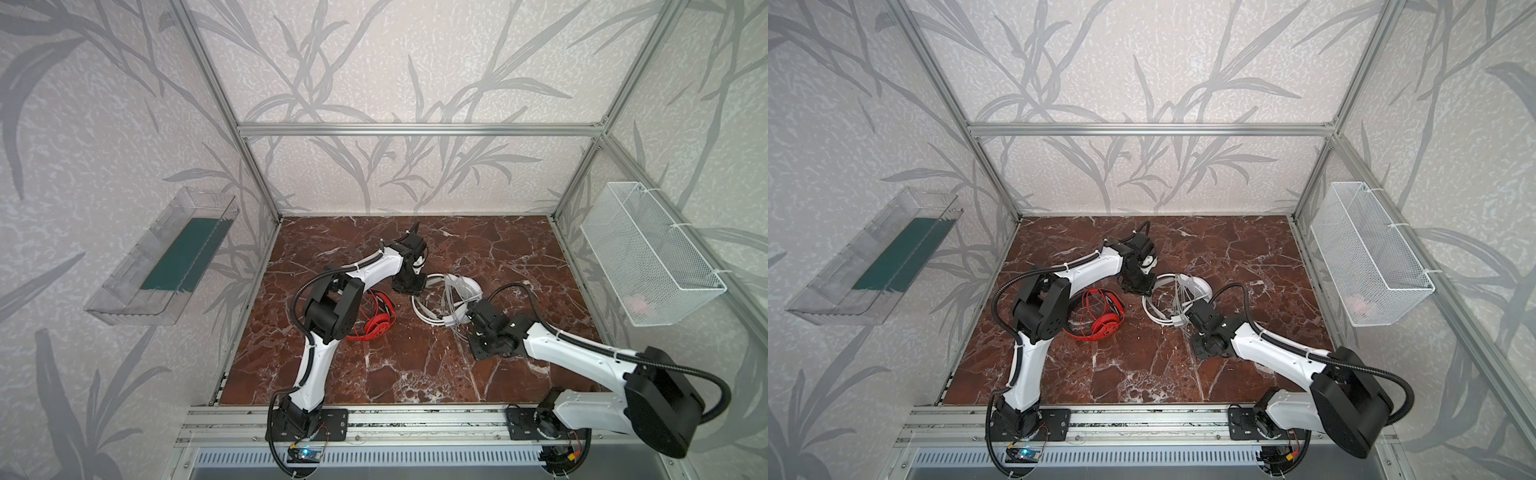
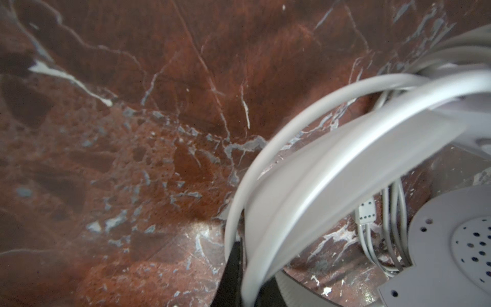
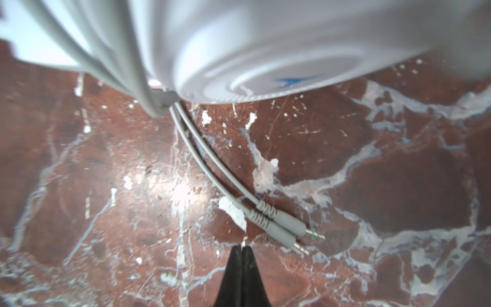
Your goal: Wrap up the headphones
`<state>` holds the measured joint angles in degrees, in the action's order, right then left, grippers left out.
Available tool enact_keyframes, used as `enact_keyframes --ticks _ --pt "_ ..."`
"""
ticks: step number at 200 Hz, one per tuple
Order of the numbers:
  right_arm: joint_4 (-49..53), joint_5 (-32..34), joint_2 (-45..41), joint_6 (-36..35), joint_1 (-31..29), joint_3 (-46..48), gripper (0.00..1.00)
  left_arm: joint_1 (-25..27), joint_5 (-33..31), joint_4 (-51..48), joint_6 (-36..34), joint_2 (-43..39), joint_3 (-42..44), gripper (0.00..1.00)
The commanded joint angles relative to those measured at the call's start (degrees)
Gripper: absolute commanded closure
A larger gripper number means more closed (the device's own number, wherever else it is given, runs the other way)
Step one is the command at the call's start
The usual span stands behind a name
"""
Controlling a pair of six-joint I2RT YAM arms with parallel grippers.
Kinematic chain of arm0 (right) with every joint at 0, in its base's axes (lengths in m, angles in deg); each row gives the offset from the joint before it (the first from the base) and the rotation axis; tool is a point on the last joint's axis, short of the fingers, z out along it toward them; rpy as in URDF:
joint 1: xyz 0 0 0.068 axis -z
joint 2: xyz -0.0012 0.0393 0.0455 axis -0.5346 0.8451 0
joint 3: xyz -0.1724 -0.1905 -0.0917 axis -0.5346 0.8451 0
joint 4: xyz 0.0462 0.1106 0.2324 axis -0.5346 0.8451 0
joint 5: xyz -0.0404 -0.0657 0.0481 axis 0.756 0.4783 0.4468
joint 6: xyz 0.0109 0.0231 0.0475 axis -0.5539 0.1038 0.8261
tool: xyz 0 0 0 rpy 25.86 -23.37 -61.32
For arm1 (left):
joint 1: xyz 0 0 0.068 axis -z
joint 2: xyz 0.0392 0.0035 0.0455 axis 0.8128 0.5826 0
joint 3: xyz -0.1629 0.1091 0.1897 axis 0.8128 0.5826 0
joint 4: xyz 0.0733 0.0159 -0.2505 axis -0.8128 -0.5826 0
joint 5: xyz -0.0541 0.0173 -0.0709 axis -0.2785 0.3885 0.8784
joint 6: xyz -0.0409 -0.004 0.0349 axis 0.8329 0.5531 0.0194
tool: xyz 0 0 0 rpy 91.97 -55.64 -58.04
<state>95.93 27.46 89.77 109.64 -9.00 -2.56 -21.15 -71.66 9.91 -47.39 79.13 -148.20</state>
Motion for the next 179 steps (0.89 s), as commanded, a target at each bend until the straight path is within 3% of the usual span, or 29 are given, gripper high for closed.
enact_keyframes --ticks 1,25,53,78,113,143,179 --pt "1.47 0.7 -6.45 7.57 -0.18 2.95 1.0 0.63 -0.82 -4.84 -1.34 3.25 0.4 0.92" --pt "3.35 1.88 -13.68 18.66 1.02 6.91 1.0 0.6 -0.98 -4.84 -1.66 3.25 0.63 0.92" --pt "-1.73 -5.29 -20.16 26.76 7.88 14.1 1.0 0.63 -1.01 -4.93 -2.04 3.33 0.58 0.92" --pt "-3.58 -10.2 -20.25 24.68 14.22 15.44 1.0 0.58 -0.96 -5.2 -2.34 3.26 0.23 0.92" --pt "-6.89 -14.36 -13.03 19.98 16.77 12.26 1.0 0.71 -0.94 -5.45 -2.81 3.17 0.05 0.92" --pt "-11.37 -18.91 -6.8 21.52 17.11 11.21 1.0 0.69 -1.05 -5.59 -2.82 3.05 0.49 0.92" --pt "-18.12 -19.61 -3.36 25.79 18.8 14.15 1.0 0.67 -0.91 -6.06 -3.47 3.16 0.76 0.92"
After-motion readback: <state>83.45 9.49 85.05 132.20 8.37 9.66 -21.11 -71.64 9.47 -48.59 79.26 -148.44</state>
